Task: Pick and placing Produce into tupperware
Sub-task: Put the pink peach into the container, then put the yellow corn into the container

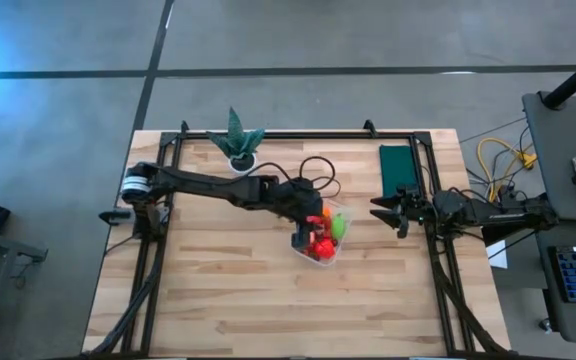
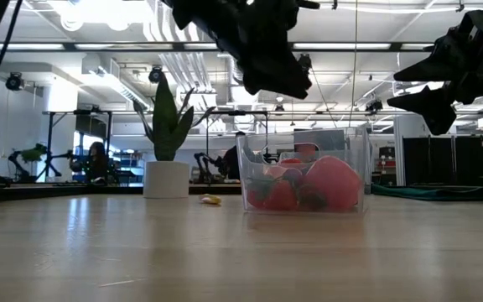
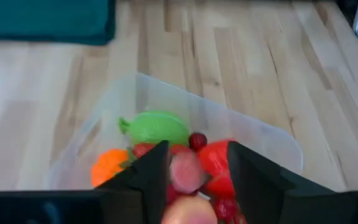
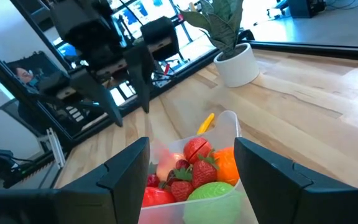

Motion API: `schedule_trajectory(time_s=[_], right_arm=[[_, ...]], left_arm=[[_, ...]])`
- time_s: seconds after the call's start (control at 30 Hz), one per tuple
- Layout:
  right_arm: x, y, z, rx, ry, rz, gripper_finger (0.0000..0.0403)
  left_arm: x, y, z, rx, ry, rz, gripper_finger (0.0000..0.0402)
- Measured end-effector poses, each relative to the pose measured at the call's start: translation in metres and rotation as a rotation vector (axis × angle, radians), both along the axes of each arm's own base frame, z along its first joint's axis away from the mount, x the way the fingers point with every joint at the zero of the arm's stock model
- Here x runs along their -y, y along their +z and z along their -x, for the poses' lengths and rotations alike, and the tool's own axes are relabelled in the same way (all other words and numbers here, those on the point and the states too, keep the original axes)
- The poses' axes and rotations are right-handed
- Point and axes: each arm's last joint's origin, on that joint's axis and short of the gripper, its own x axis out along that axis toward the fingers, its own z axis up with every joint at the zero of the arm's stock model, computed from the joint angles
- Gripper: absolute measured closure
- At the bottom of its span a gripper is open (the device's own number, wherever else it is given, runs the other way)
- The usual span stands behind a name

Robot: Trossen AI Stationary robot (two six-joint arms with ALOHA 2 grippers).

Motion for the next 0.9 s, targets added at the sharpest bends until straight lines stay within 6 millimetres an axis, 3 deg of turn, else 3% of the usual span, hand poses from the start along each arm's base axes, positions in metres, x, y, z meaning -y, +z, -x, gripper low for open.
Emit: schedule_trajectory(time_s=[0.2,0.33,0.57,0.7,0.9], right_arm=[[0.0,0.0,0.0,0.0,0.0,0.0,0.0177],[0.0,0.0,0.0,0.001,0.001,0.0,0.0177],[0.0,0.0,0.0,0.001,0.0,0.0,0.0177],[0.0,0.0,0.0,0.0,0.0,0.0,0.0177],[0.0,0.0,0.0,0.0,0.0,0.0,0.0177]], left_arm=[[-0.001,0.021,0.01,0.002,0.007,-0.005,0.0196],[-0.005,0.023,0.031,-0.171,-0.027,-0.125,0.018],[-0.014,-0.017,0.063,-0.495,-0.245,-0.421,0.0178],[-0.02,-0.042,0.066,-0.522,-0.343,-0.488,0.0178],[-0.035,-0.061,0.057,-0.489,-0.365,-0.538,0.0178]])
